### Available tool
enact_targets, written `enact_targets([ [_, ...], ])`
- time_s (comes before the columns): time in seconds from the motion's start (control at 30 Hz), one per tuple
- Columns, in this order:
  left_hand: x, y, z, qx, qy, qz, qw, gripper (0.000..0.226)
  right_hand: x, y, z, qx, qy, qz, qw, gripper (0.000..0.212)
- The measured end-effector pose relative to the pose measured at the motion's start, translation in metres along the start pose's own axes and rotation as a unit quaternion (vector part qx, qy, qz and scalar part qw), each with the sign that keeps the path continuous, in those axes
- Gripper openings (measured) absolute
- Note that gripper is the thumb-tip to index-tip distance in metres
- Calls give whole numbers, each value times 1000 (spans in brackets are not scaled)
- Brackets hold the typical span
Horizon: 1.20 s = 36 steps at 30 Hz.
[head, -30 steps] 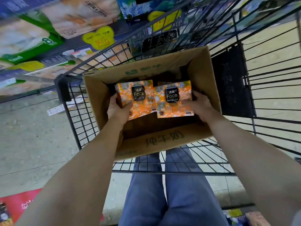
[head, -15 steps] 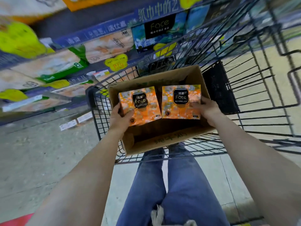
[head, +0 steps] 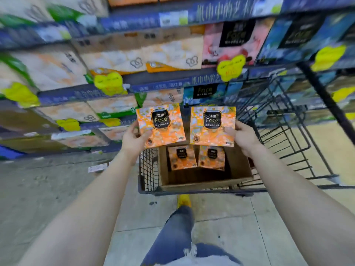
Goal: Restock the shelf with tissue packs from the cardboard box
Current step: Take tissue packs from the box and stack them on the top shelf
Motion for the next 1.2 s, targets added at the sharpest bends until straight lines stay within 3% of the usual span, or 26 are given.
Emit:
enact_targets([
  [0.43,-146,-145,104,162,-63,78,982,68,46,-144,-155,-203,27,-55,977,46],
  [0.67,-239,-193,160,220,-102,148,959,64,101,-214,-250,-278,77,-96,953,30],
  [0.93,-355,-204,203,283,-84,188,937,76,192,-275,-336,-335,102,-113,930,23],
  [1.2,-485,-161,234,305,-103,166,932,75,315,-310,-394,-377,96,-127,913,30],
])
Point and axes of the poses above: each hand's wrist, its own y-axis towards the middle knuckle, its own x-axis out of the palm, z = x × y, the point moved 3 cm from there along y, towards the middle knuckle, and after that the axes turned 3 degrees about z, right-handed, at the moved point
